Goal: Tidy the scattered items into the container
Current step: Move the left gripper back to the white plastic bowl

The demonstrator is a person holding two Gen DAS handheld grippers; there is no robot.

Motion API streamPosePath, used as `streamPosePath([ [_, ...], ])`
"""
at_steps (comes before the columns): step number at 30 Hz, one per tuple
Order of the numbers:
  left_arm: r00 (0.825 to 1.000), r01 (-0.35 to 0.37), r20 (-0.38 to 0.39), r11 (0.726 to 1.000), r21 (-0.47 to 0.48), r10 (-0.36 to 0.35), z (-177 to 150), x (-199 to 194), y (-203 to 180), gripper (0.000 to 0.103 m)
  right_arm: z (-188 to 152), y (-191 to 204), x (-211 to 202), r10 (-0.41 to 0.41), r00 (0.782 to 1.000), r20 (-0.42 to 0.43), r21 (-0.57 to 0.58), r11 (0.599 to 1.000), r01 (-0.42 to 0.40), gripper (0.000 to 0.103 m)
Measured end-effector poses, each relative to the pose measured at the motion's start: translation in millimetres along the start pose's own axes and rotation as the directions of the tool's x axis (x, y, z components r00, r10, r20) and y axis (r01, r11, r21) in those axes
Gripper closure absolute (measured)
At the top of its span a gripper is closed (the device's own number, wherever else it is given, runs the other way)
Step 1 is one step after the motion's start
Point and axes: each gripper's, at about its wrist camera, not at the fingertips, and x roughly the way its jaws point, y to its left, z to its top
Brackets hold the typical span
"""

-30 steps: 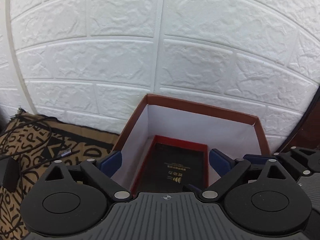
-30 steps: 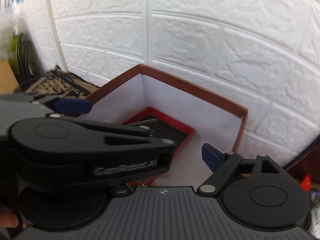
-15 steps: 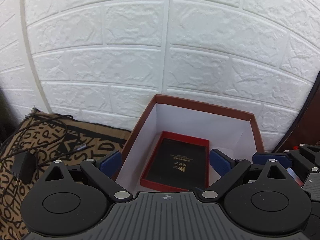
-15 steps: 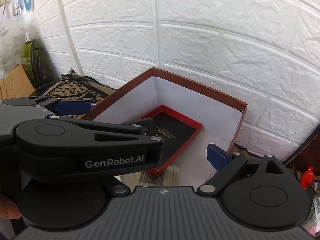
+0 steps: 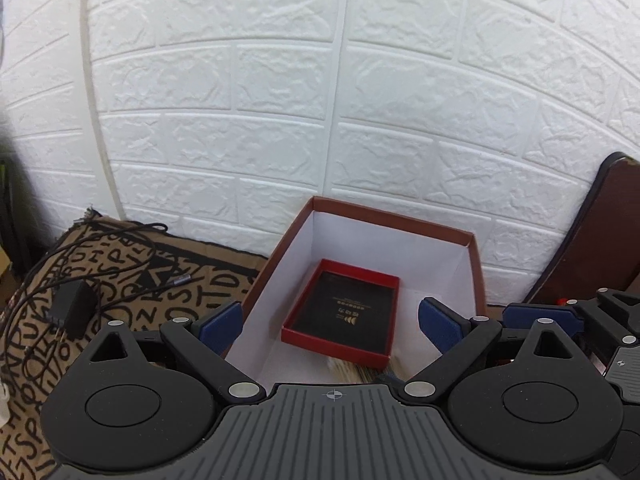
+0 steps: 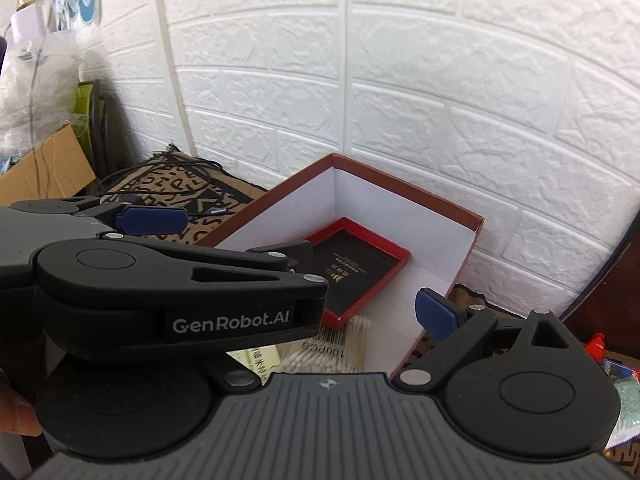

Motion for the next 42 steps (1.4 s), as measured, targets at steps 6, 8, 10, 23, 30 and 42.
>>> streamPosePath([
  [6,1.000,0.001,0.031,1.000,0.015,-0.002,-14,-31,-12,0.003,-15,8,-29,-0.003,1.000,0.031,-0.048,0.999,0.005,0.006],
  [8,0.999,0.005,0.042,1.000,0.021,-0.006,-18,-41,-18,0.003,-21,9,-39,0.004,0.999,0.040,-0.055,0.999,-0.002,0.006],
  [10,0.999,0.008,0.052,1.000,0.022,-0.009,-23,-51,-25,0.003,-27,8,-49,0.009,0.999,0.053,-0.057,0.998,-0.006,0.005],
  [23,0.993,0.048,0.109,0.999,-0.004,-0.047,-68,-103,-64,0.003,-77,5,-108,-0.003,0.990,0.143,-0.123,0.992,0.021,0.005],
  [30,0.989,0.055,0.136,0.998,-0.006,-0.054,-99,-121,-83,0.003,-109,2,-130,0.001,0.981,0.191,-0.152,0.988,0.029,0.004],
  [42,0.993,0.109,0.053,0.994,-0.010,-0.108,-172,-103,-111,0.002,-186,-18,-130,-0.037,0.979,0.202,-0.059,0.997,0.049,0.004],
])
